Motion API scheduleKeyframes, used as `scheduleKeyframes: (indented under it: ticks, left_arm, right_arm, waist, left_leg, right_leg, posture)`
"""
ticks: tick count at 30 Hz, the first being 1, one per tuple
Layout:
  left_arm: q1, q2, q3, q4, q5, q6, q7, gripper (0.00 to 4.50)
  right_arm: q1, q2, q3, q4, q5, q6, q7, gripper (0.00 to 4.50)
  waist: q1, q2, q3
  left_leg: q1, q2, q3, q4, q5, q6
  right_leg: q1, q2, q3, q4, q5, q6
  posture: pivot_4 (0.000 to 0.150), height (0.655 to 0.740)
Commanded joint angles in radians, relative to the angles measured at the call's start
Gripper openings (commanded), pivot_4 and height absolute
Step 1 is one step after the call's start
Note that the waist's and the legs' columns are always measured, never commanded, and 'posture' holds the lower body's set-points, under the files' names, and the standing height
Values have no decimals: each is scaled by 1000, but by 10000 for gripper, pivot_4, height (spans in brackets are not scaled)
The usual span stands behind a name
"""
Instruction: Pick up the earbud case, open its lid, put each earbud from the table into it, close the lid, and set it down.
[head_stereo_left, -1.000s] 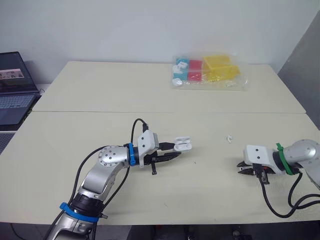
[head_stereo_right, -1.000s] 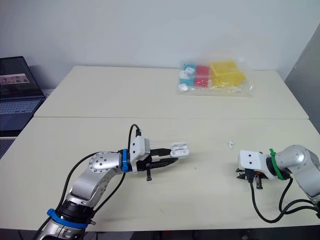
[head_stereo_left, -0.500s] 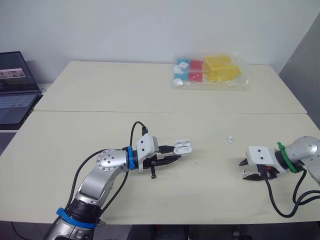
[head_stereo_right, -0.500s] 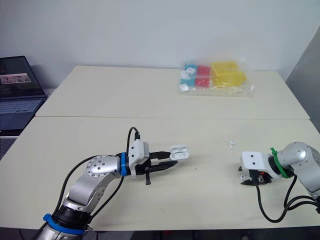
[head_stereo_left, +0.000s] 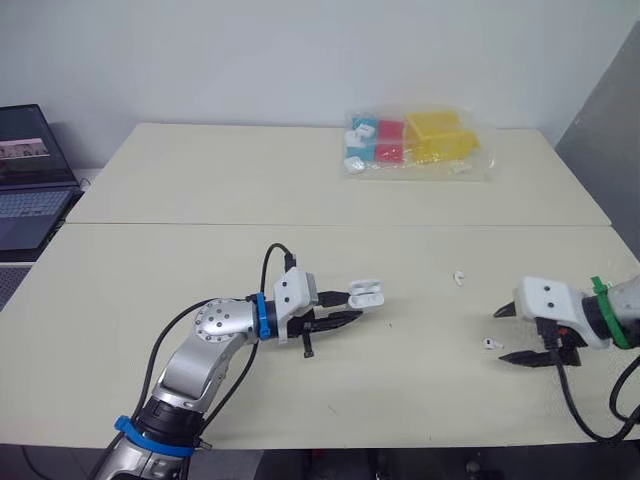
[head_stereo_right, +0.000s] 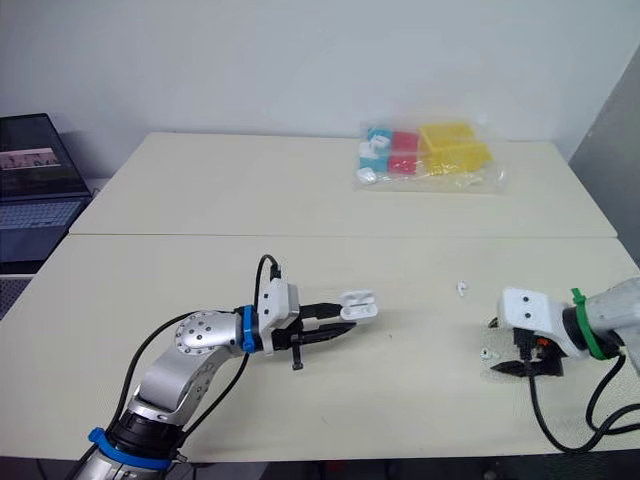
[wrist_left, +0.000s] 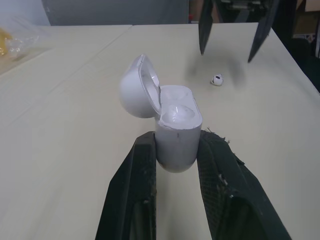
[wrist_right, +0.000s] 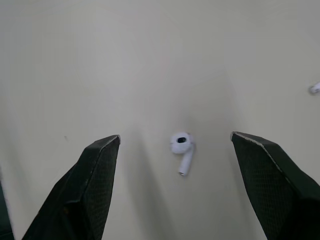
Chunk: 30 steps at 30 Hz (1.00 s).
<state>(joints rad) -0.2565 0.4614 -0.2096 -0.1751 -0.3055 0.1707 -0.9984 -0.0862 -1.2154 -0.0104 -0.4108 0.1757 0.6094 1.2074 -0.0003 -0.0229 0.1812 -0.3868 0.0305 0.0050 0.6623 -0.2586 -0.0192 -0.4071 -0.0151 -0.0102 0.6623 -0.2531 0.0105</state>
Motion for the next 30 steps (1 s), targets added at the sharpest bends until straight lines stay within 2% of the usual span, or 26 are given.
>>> scheduleKeyframes:
  ticks: [1,7,13,25,28,30]
  left_arm:
    - [-16,-10,-3,-6,5,-16,7,7816]
    - [-20,-28,-17,-1,21,-29,13,7816]
    - [-11,-38,-24,-12,29,-27,22,7816]
    - [-1,-46,-25,-23,35,-25,39,7816]
    - [1,-46,-27,-23,35,-25,39,7816]
    - [1,-45,-27,-24,35,-24,38,7816]
  right_arm:
    - [-23,-15,35,-50,-38,91,-55,36975]
    - [-139,-15,195,-28,-108,161,-47,36975]
    - [-201,13,292,4,-133,185,-43,36975]
    - [-255,43,342,45,-163,200,-51,36975]
    - [-259,54,346,38,-165,208,-54,31203]
    - [-258,59,345,34,-165,213,-55,23991]
  waist:
    - [0,0,0]
    - [-2,0,0]
    - [-1,0,0]
    - [-1,0,0]
    - [-2,0,0]
    - [-2,0,0]
  left_leg:
    - [0,0,0,0,0,0]
    - [0,0,0,0,0,0]
    - [-1,0,-1,0,0,0]
    - [-1,0,-1,0,0,0]
    - [-1,0,0,0,0,0]
    - [0,0,0,0,0,0]
  right_leg:
    - [0,0,0,0,0,0]
    - [0,0,0,0,0,0]
    - [0,0,-1,-1,0,0]
    - [0,0,-1,-1,0,0]
    - [0,0,-1,-1,0,0]
    - [0,0,0,0,0,0]
  posture:
    - [1500,7400]
    - [1500,7400]
    - [1500,7400]
    - [1500,7400]
    - [1500,7400]
    - [1500,7400]
